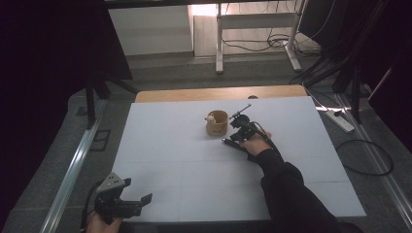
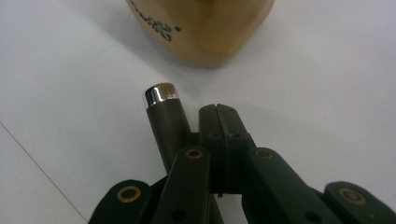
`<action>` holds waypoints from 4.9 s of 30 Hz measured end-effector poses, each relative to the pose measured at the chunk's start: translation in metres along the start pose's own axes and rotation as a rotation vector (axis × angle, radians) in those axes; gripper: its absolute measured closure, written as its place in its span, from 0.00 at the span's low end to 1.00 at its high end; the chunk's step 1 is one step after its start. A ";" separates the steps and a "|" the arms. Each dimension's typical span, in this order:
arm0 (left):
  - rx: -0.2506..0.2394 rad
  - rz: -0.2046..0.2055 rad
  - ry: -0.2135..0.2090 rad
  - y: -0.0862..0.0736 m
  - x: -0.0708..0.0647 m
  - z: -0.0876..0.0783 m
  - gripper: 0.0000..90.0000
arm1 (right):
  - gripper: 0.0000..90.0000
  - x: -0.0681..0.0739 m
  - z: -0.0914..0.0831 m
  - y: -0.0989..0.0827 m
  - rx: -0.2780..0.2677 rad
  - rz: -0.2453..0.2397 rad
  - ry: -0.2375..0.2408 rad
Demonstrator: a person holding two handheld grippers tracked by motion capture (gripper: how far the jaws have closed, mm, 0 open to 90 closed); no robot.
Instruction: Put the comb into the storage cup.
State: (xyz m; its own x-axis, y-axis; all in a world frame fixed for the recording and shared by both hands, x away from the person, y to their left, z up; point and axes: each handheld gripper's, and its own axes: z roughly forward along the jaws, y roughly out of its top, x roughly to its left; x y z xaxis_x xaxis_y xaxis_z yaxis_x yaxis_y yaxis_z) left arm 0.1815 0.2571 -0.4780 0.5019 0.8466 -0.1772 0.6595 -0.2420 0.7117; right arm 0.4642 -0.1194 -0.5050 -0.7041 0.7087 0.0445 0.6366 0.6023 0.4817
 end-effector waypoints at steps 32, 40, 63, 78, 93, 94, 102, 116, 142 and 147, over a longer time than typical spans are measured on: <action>0.008 0.008 0.005 0.000 -0.001 0.000 0.04 | 1.00 0.042 -0.009 -0.025 0.045 -0.095 0.116; 0.009 0.009 0.008 0.001 -0.001 0.001 0.05 | 1.00 0.045 -0.019 -0.042 0.057 -0.106 0.128; 0.014 0.006 0.009 0.001 -0.001 0.001 0.05 | 1.00 0.026 -0.048 -0.082 0.074 -0.075 0.114; 0.014 0.003 0.009 0.001 -0.001 0.001 0.05 | 0.99 0.014 -0.060 -0.094 0.060 -0.044 0.111; 0.013 0.002 0.009 0.001 -0.001 0.001 0.05 | 0.99 0.002 -0.068 -0.102 0.052 -0.029 0.088; 0.013 0.001 0.009 0.001 -0.001 0.001 0.05 | 0.99 0.000 -0.069 -0.103 0.049 -0.026 0.082; 0.014 0.002 0.010 0.001 -0.001 0.001 0.05 | 0.99 -0.011 -0.073 -0.105 0.044 -0.016 0.051; 0.015 0.002 0.010 0.001 -0.001 0.002 0.05 | 0.95 -0.006 -0.080 -0.102 0.013 -0.035 0.059; 0.022 0.008 0.010 0.002 -0.002 0.002 0.05 | 0.20 -0.011 -0.092 -0.089 -0.043 -0.009 -0.028; 0.022 0.009 0.010 0.002 -0.002 0.002 0.05 | 0.13 -0.013 -0.088 -0.088 -0.028 -0.015 -0.026</action>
State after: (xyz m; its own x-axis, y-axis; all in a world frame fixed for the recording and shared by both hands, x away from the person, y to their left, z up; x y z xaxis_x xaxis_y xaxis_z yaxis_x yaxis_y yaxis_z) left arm 0.1829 0.2544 -0.4780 0.5021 0.8491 -0.1641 0.6673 -0.2597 0.6980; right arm 0.3896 -0.2135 -0.4708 -0.7050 0.7090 0.0146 0.6166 0.6027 0.5065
